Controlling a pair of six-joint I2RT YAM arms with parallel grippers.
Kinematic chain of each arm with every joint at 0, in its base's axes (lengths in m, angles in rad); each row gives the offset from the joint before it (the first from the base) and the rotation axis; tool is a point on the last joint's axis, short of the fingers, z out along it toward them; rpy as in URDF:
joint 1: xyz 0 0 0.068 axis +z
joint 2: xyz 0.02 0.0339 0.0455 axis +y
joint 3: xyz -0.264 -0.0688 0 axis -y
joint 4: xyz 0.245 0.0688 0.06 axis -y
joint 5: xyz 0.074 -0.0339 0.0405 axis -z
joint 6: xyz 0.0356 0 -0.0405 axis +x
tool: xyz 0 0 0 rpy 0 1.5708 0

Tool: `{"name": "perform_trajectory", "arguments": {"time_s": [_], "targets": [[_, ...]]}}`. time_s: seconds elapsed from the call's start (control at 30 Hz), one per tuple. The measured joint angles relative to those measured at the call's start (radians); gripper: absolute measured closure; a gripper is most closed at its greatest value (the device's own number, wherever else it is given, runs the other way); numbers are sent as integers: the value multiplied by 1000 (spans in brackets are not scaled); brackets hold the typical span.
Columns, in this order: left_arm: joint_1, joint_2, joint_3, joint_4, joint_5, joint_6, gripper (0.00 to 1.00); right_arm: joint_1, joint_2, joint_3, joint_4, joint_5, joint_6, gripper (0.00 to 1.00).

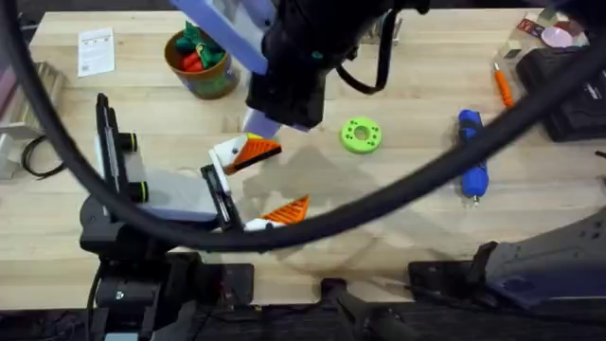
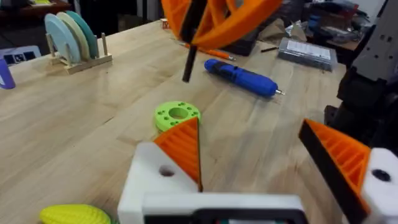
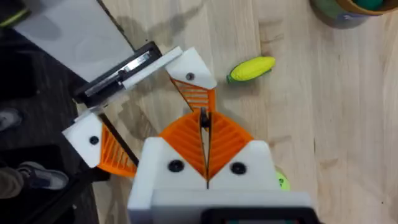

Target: Pick up the gripper from the table and insert it into the empty holder that is missing its gripper. Then pick up a screw, insert it into the mounting hole, and use the screwdriver to tighten it. Finally, clean up the table by picking up the vegetable and placing it into the bucket.

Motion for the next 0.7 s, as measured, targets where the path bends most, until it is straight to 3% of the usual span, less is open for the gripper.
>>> {"name": "perform_trajectory", "arguments": {"time_s": [0.3, 0.7], "targets": [[0, 0, 0, 0, 0, 0, 16, 1, 57, 21, 0, 0, -8, 995], [0, 0, 0, 0, 0, 0, 15, 51, 169, 189, -111, 17, -36, 995]]}}
